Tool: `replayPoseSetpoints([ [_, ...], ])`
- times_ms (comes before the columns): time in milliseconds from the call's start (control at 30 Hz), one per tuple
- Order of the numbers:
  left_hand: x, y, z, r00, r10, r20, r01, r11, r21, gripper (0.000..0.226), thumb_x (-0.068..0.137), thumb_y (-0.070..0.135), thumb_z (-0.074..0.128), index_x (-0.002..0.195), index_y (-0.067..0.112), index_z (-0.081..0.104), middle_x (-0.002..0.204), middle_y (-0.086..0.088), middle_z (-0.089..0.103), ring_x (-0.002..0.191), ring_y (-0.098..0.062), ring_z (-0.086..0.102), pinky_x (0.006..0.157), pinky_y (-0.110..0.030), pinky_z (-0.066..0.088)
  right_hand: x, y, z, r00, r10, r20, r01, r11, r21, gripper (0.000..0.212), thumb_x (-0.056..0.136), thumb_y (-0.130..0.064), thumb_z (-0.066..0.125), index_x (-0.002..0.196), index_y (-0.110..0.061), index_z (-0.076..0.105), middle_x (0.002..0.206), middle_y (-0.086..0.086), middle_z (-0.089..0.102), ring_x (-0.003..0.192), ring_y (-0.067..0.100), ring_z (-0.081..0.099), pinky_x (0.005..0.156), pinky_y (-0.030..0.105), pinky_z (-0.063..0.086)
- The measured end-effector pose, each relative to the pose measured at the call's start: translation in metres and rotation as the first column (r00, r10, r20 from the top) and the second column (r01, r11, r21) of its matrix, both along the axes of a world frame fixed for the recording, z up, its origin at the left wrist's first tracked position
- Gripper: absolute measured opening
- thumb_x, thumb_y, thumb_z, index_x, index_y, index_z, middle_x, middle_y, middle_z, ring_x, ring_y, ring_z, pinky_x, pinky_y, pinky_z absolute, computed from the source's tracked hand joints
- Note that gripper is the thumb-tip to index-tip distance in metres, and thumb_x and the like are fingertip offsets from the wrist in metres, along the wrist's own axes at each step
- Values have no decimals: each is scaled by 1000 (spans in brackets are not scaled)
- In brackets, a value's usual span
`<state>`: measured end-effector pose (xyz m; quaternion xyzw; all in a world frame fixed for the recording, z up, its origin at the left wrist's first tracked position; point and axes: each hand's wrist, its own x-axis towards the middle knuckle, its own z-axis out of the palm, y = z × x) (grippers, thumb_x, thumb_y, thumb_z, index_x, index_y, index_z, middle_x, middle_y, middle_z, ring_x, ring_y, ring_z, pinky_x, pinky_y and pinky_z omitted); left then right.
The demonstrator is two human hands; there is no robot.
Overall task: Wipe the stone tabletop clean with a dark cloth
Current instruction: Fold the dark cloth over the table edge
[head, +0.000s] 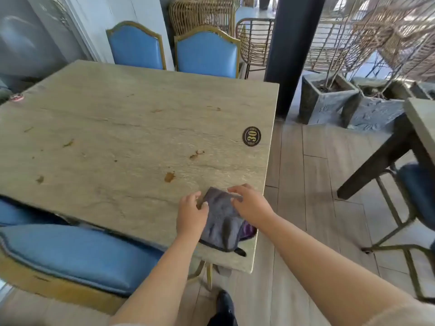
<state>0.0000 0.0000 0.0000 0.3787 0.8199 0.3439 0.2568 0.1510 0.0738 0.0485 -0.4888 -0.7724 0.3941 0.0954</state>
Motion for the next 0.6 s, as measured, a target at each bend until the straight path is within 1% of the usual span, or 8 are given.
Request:
replayPoseSetpoints([
  [67,-3,15,-4,1000,-11,-10,10,999,-33,42,89,26,66,128,15,55,124,-5,58,110,-19,59,89,-33,50,-5,15,-6,1000,16,24,-16,1000,0,39,94,-16,48,133,-18,53,137,4,47,124,24,46,99,31,40],
  [133,-4,25,-5,1000,-14,-1,14,995,-103,43,85,28,72,123,14,58,116,-3,64,106,-20,61,83,-30,49,-9,26,-15,996,50,70,-51,999,4,42,94,-16,49,136,-17,51,140,4,46,130,24,40,104,29,33],
  [233,-9,42,-2,998,-9,55,18,985,-171,35,83,29,75,112,12,65,103,-2,69,99,-20,64,75,-23,41,-14,44,-28,982,92,167,-96,995,16,49,92,-21,54,140,-16,45,140,7,45,131,26,36,103,27,29],
  [300,-11,50,3,996,-45,76,56,986,-154,27,83,28,75,105,14,68,97,1,69,95,-16,64,76,-21,41,-16,55,-32,967,129,218,-139,990,30,54,87,-28,63,138,-19,48,134,7,44,128,26,34,101,28,31],
  [367,-10,57,8,987,-120,103,131,986,-106,19,85,26,72,102,19,67,98,5,68,94,-11,62,78,-20,42,-18,69,-35,952,195,235,-195,981,-25,55,81,-35,70,131,-20,54,126,9,44,122,26,35,98,29,32],
  [433,-6,66,17,976,-184,114,192,979,-62,13,88,22,69,100,23,63,104,4,65,97,-11,60,82,-20,43,-20,84,-36,935,277,223,-260,960,-103,48,81,-36,69,123,-17,60,117,11,50,115,28,42,96,32,38],
  [500,-1,80,24,978,-188,86,193,980,-43,13,91,21,66,100,27,58,106,3,61,100,-13,59,84,-20,43,-18,102,-30,932,329,155,-300,937,-180,37,84,-31,65,116,-13,62,110,12,60,107,28,54,92,37,45],
  [600,7,105,36,990,-130,51,132,991,-29,16,92,24,64,106,27,55,103,6,60,103,-16,60,89,-27,45,-11,132,-14,926,373,52,-355,911,-211,31,90,-22,59,118,-9,56,115,11,62,106,25,56,89,33,43],
])
